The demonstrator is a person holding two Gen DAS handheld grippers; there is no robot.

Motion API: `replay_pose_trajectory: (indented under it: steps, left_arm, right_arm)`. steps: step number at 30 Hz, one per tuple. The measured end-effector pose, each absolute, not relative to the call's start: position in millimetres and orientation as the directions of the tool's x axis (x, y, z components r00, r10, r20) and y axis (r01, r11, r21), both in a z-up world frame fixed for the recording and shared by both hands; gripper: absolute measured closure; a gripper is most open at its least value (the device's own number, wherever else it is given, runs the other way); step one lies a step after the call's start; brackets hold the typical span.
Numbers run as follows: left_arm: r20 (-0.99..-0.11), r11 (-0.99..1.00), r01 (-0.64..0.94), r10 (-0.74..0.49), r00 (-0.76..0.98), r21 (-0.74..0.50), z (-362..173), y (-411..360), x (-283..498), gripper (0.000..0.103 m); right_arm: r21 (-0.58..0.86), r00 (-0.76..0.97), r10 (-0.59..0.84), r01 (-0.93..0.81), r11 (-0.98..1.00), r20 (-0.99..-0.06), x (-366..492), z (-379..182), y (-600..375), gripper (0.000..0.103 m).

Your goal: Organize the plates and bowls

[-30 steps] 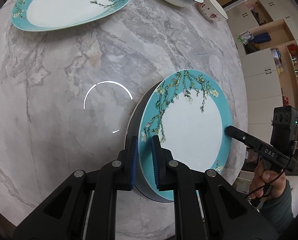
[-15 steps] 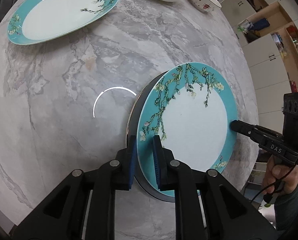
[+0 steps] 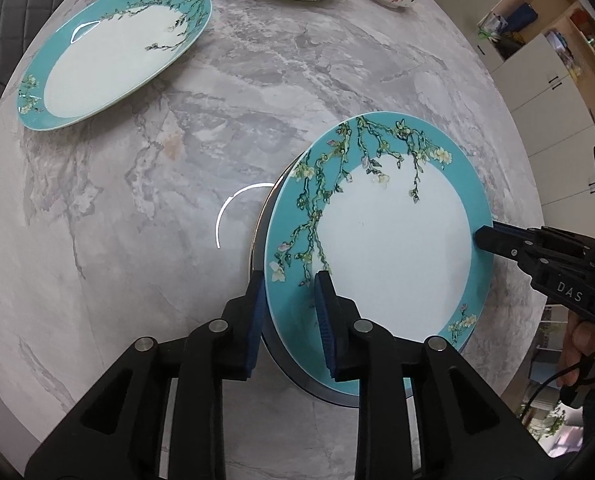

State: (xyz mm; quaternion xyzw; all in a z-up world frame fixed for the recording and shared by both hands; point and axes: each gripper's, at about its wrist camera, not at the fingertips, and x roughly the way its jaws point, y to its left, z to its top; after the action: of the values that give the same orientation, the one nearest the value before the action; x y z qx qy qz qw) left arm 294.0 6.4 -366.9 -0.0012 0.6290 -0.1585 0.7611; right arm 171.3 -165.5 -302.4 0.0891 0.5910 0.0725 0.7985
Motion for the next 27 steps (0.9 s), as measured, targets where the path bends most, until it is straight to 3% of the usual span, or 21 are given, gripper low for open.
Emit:
replay_pose_trajectory:
  steps: [2,4,13,14,15,17,18,22,24,26,27]
  left_arm:
    - [-0.958,0.949,0.250,-0.237,0.161,-0.193,-367,3,294,0.070]
    - [-0.962,0.948,0.268,-0.219,0.162,-0.170,-368,-3,293,0.047]
    - [-0.963,0.953,0.246,-0.220,0.154,-0.178,-370,-2,295,0.045]
    - [-0.962,0.952,0.245,-0.224,0.154,-0.182,-369,-1,295,0.045]
    - [-0.961,0.952,0.241,-0.230,0.154,-0.189,-368,1,296,0.045]
    - [-0.958,0.952,0.230,-0.241,0.155,-0.202,-365,4,296,0.043]
    - [-0.954,0.951,0.221,-0.254,0.160,-0.216,-362,7,296,0.038]
    - [-0.919,0.939,0.164,-0.333,0.210,-0.303,-338,32,300,0.029]
    - [-0.897,0.933,0.114,-0.360,0.256,-0.342,-327,50,308,0.028]
    - [-0.866,0.915,0.058,-0.398,0.301,-0.400,-318,73,316,0.014]
    - [-0.851,0.906,0.037,-0.410,0.328,-0.422,-314,85,322,0.000]
  right_arm:
    - [0.191,0.287,0.187,-0.013,0.981,-0.940,173,-302,-161,0.085]
    - [0.161,0.282,0.161,-0.022,0.987,-0.946,174,-302,-156,0.085]
    - [0.167,0.306,0.156,0.010,0.986,-0.939,172,-303,-155,0.083]
    - [0.162,0.310,0.147,0.021,0.987,-0.939,171,-302,-156,0.074]
    - [0.163,0.317,0.144,0.034,0.986,-0.937,170,-300,-158,0.055]
    - [0.166,0.341,0.136,0.059,0.984,-0.930,168,-294,-163,0.029]
    - [0.174,0.365,0.139,0.067,0.982,-0.921,166,-289,-165,0.020]
    - [0.195,0.519,0.153,0.026,0.980,-0.841,164,-264,-169,0.000]
    - [0.291,0.584,0.248,-0.021,0.956,-0.773,167,-257,-173,0.000]
    - [0.398,0.528,0.351,-0.025,0.917,-0.773,183,-261,-178,0.000]
    - [0.436,0.498,0.383,-0.010,0.900,-0.778,193,-263,-180,0.000]
